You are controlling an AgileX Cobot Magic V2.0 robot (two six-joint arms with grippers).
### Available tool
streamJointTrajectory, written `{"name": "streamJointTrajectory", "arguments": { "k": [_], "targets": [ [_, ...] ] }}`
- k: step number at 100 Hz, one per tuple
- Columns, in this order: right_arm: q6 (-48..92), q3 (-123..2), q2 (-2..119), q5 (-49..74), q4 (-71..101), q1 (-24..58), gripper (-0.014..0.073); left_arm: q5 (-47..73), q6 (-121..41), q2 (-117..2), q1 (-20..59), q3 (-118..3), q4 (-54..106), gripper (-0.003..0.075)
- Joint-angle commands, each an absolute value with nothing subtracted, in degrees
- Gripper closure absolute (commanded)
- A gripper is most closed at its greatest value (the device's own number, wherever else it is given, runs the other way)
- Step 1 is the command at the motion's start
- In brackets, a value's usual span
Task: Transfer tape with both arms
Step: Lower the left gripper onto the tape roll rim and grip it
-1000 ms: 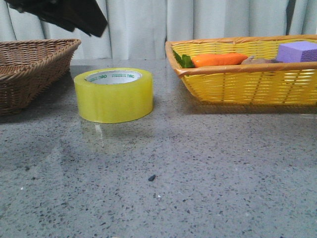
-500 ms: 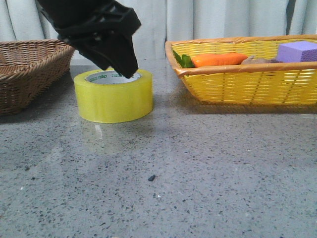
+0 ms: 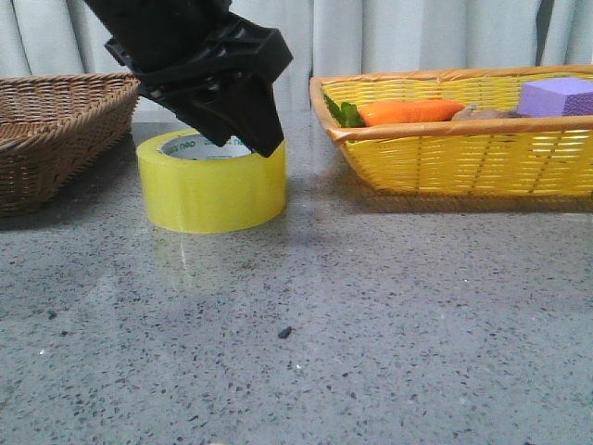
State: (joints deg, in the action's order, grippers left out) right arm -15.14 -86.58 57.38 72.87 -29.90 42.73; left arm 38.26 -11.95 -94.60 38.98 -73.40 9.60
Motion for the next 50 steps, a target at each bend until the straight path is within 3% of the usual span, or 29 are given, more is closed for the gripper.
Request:
{"name": "streamJointTrajectory", "arguments": {
  "k": [1,50],
  "targets": [
    [-15.5,-87.5,56.5,69.3,-32.7,42.4,0.0668,38.1,-12.3,-94.2,39.4,-74.1,10.3,0.0352],
    [-15.5,-87.5,56.5,69.3,-32.7,42.4,0.0668,41.6,-13.3,-94.5,39.4,-74.2,13.7,0.0353]
  ]
}}
